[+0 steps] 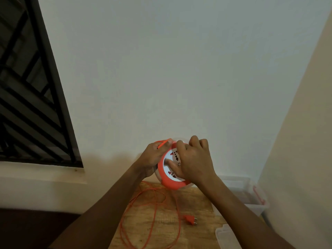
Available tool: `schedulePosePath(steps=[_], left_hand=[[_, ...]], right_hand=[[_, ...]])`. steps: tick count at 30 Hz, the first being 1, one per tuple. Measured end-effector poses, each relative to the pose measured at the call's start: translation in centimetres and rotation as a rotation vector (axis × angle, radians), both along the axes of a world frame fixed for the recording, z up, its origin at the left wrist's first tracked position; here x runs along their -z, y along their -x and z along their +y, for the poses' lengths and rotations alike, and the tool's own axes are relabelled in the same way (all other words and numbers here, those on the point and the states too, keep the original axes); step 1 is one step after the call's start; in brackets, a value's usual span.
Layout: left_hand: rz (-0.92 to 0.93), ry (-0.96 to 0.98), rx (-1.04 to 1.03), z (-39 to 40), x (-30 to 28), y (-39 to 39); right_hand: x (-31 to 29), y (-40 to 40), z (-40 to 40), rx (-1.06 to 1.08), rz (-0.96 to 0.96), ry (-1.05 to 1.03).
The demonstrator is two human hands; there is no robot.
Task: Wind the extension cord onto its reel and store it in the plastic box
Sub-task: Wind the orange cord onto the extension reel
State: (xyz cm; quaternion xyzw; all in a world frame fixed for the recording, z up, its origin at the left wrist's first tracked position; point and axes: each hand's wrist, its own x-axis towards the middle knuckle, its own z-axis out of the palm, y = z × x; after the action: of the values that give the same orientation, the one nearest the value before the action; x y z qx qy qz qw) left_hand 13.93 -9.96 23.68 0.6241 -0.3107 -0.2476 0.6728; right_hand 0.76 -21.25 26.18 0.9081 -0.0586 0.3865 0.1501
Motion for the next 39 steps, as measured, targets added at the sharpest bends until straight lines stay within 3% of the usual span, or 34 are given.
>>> schedulePosePath(steps=[7, 13, 18, 22, 27, 33, 39], left_hand=[[0.019, 0.003, -0.035, -0.1, 0.0, 0.0], [0.04, -0.008, -0.052, 0.5, 0.5, 0.2], [0.058, -0.001, -0.033, 1.2, 0.7, -0.5], [0.047, -0.005, -0.027, 1.2, 0.7, -0.4], [0.024, 0.017, -0.039, 1.0, 0.5, 0.1], [-0.02, -0.045, -0.082, 0.5, 0.8, 0.7], [-0.036, -0.042, -0.123, 0.3, 0.4, 0.6]], right_hand=[[0.3, -0.7, 0.5, 0.073, -0.016, -0.046], [0.3, -0.1, 0.6, -0.137, -0.03, -0.046], [0.2, 1.1, 0.2, -0.311, 0.216, -0.008], [0.0, 1.1, 0.5, -0.209, 0.287, 0.046], [0.4, 0.5, 1.0, -0.098, 0.157, 0.136], [0.7, -0.4, 1.3, 0.111, 0.105, -0.053], [1.2, -1.1, 1.1, 0.165, 0.059, -0.232]])
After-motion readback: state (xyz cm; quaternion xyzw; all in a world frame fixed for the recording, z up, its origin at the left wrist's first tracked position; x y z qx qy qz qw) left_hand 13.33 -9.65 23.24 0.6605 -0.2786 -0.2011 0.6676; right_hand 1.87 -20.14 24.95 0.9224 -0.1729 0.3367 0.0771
